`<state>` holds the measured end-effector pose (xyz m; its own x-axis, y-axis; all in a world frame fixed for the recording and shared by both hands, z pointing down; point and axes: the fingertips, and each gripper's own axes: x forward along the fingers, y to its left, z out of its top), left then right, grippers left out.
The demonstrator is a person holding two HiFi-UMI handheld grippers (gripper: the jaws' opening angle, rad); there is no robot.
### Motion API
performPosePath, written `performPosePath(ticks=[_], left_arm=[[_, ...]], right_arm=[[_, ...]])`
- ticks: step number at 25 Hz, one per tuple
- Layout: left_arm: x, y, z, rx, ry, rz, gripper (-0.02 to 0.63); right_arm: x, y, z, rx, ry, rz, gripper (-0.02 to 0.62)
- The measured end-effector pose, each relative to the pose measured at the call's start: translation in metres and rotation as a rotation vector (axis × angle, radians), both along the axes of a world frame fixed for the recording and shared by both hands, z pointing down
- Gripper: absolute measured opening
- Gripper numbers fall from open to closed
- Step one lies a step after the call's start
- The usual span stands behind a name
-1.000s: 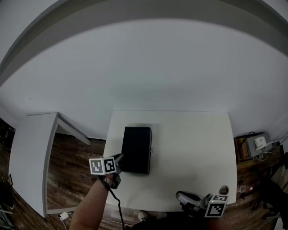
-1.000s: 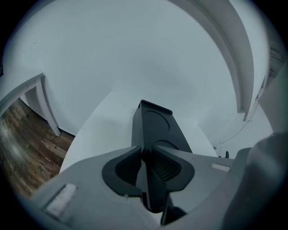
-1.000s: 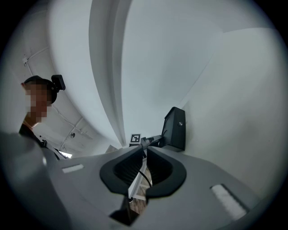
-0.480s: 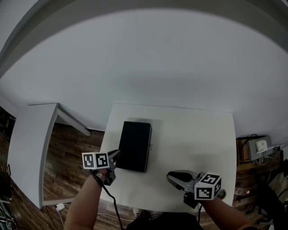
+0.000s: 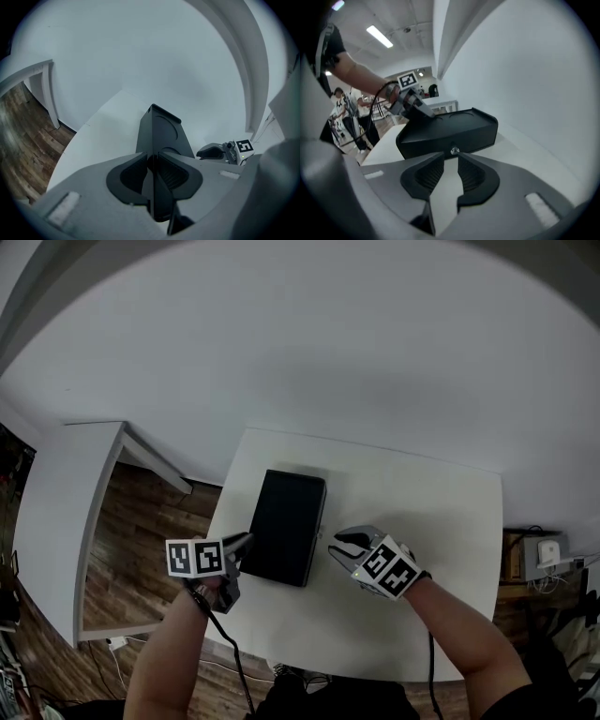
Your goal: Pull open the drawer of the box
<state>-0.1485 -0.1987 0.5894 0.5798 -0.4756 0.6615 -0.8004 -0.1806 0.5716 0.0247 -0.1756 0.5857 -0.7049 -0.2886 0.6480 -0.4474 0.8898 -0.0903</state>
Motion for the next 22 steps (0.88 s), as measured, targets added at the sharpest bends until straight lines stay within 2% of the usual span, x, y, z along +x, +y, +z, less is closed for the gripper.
performPosePath(ticks=[3, 6, 10, 14, 17, 22], left_arm=[[-0.003, 0.001, -0.001, 0.005, -0.02, -0.001, 0.083], [-0.001, 0.001, 0.001, 0.006, -0.013, -0.006, 0.083], [-0.001, 0.001, 0.001, 0.004, 0.007, -0.011, 0.084], [-0.001, 0.002, 0.0, 0.003, 0.014, -0.019, 0.084], [-0.001, 0.002, 0.0, 0.005, 0.015, -0.022, 0.084], [-0.002, 0.002, 0.001, 0.007, 0.023, -0.029, 0.085]], right_arm=[[-0.015, -0.001, 0.02, 0.051, 0.12, -0.122, 0.095], [-0.021, -0.003, 0.034, 0.093, 0.196, -0.2, 0.104], [-0.029, -0.011, 0.039, 0.128, 0.228, -0.235, 0.106], [-0.035, -0.01, 0.042, 0.175, 0.269, -0.308, 0.103], [-0.037, -0.009, 0.047, 0.224, 0.306, -0.358, 0.072], [-0.038, -0.01, 0.049, 0.315, 0.361, -0.392, 0.071]])
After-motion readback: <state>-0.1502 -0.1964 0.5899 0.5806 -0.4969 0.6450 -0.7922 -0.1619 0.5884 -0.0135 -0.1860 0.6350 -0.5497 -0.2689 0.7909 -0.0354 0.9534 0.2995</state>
